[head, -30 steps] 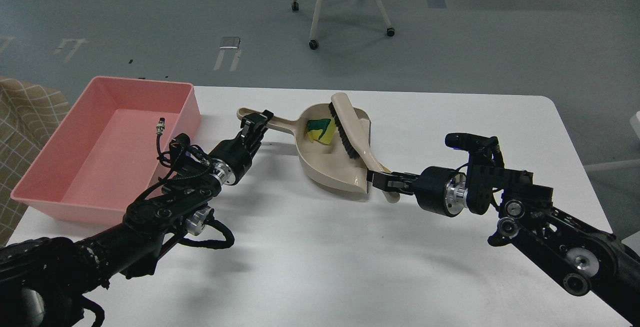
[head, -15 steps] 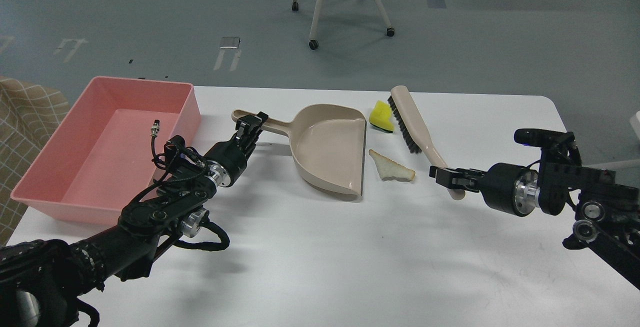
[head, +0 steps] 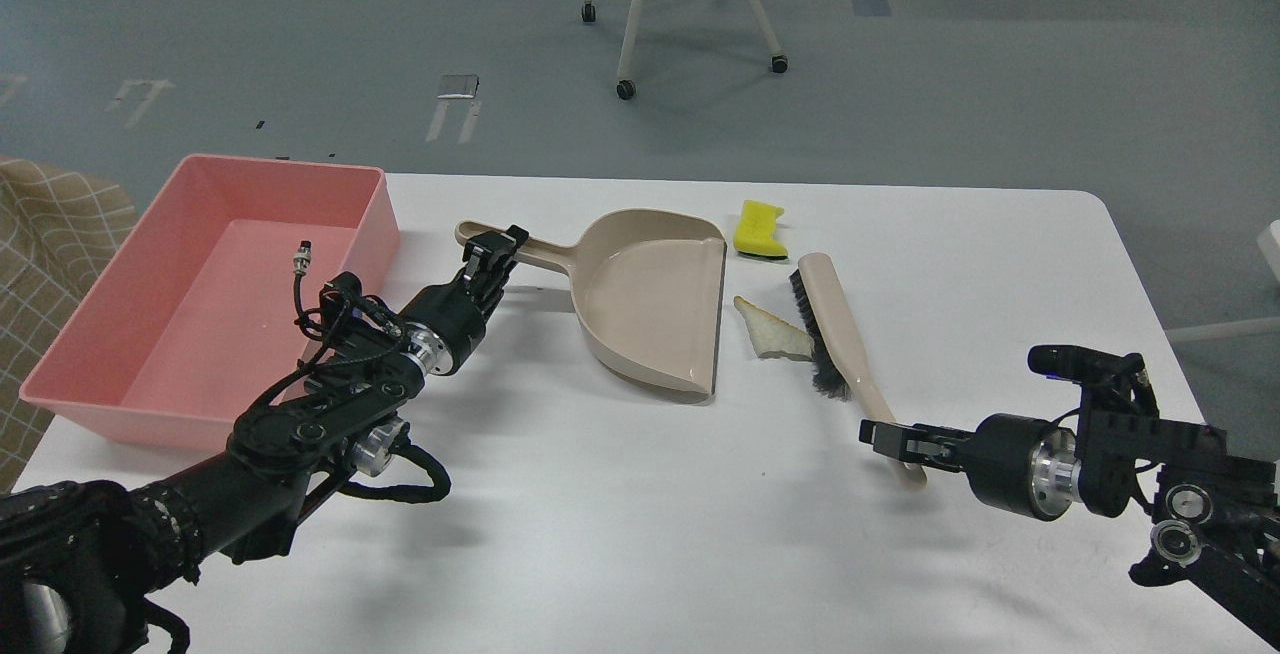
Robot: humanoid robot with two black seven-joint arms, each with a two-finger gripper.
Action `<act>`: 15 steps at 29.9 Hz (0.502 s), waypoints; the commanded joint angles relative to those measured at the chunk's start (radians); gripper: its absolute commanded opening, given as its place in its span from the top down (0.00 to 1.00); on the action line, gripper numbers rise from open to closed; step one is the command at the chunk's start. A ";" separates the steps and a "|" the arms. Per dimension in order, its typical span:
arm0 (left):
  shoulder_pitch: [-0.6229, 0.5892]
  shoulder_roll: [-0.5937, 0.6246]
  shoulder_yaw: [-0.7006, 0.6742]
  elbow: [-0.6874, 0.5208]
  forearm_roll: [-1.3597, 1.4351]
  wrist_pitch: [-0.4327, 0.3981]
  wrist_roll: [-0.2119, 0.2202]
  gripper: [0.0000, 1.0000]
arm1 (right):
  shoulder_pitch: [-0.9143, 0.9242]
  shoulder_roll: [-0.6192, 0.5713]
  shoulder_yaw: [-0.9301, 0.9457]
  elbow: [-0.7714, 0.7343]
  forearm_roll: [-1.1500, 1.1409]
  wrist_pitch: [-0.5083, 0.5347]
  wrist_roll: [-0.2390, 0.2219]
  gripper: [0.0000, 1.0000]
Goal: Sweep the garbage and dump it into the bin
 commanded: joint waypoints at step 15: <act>-0.003 0.002 0.000 -0.001 -0.002 -0.002 0.000 0.93 | 0.145 0.188 0.048 0.033 0.042 0.000 -0.003 0.99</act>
